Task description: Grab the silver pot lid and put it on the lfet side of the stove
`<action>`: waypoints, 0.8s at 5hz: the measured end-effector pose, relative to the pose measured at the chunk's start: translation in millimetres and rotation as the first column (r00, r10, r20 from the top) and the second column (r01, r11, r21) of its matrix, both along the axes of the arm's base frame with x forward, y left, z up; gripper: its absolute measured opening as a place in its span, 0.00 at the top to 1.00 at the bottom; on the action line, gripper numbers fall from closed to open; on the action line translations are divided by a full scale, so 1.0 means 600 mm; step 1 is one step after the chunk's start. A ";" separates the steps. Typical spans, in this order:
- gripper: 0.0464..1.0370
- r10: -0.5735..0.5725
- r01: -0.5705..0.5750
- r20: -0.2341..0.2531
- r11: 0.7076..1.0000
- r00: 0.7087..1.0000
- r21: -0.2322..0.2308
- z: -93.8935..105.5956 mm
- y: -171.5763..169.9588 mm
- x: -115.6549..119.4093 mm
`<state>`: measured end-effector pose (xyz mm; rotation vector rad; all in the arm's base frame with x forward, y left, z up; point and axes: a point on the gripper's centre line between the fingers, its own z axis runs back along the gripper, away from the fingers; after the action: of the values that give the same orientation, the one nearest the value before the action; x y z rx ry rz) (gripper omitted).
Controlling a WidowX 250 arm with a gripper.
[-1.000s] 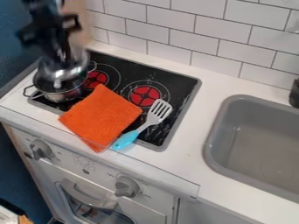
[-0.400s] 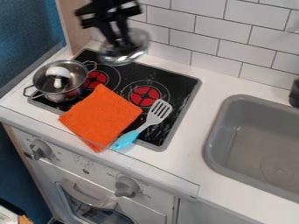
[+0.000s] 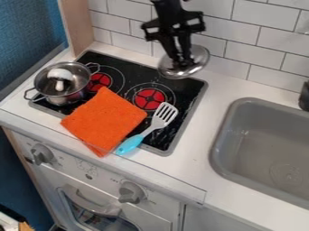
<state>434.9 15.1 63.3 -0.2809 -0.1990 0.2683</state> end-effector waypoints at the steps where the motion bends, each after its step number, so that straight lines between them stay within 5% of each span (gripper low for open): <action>1: 0.76 -0.024 0.024 -0.032 1.000 0.999 0.016 -0.029 -0.016 0.010; 4: 0.76 -0.074 0.082 -0.070 0.990 0.995 0.118 -0.073 -0.012 0.010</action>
<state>440.7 7.8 19.3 -0.1597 -0.1387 0.1871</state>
